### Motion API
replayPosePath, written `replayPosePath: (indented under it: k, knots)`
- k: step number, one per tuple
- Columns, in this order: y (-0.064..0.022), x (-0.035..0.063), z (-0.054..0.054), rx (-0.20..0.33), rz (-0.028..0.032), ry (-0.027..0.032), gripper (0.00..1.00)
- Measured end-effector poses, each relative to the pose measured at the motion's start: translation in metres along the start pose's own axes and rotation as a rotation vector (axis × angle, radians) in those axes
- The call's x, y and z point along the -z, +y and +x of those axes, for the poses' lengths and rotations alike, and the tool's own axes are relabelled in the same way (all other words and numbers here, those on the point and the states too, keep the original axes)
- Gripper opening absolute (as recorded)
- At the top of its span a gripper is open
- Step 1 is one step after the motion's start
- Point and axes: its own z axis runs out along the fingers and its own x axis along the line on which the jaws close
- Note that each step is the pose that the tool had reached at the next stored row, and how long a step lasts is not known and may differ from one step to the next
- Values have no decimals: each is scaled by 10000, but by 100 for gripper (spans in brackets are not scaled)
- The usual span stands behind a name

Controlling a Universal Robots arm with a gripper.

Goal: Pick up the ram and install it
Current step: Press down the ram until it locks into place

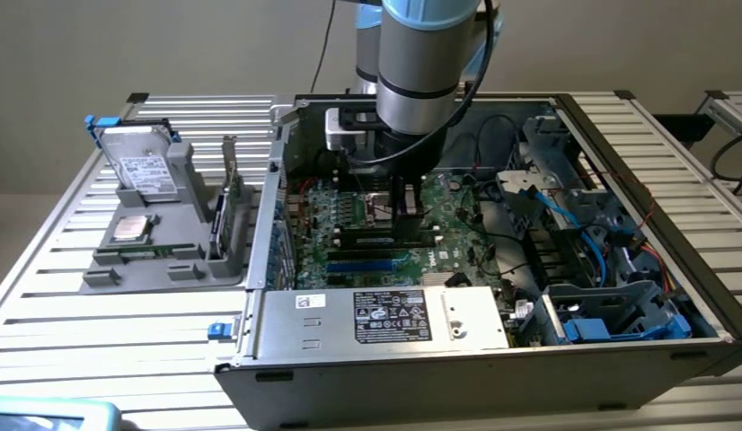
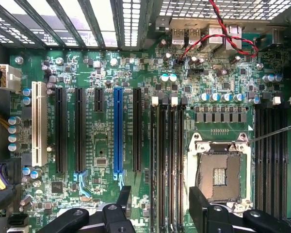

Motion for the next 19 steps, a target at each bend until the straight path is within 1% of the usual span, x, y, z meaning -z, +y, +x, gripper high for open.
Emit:
replayPosePath:
  k: [9, 13, 16, 19]
  knots:
    - [0, 0, 0, -11, 1, 0, 59]
    - [0, 17, -1, -112, 9, 3, 59]
    - [0, 22, -2, -373, 33, -3, 59]
    - [0, 24, -2, -758, 66, -2, 59]
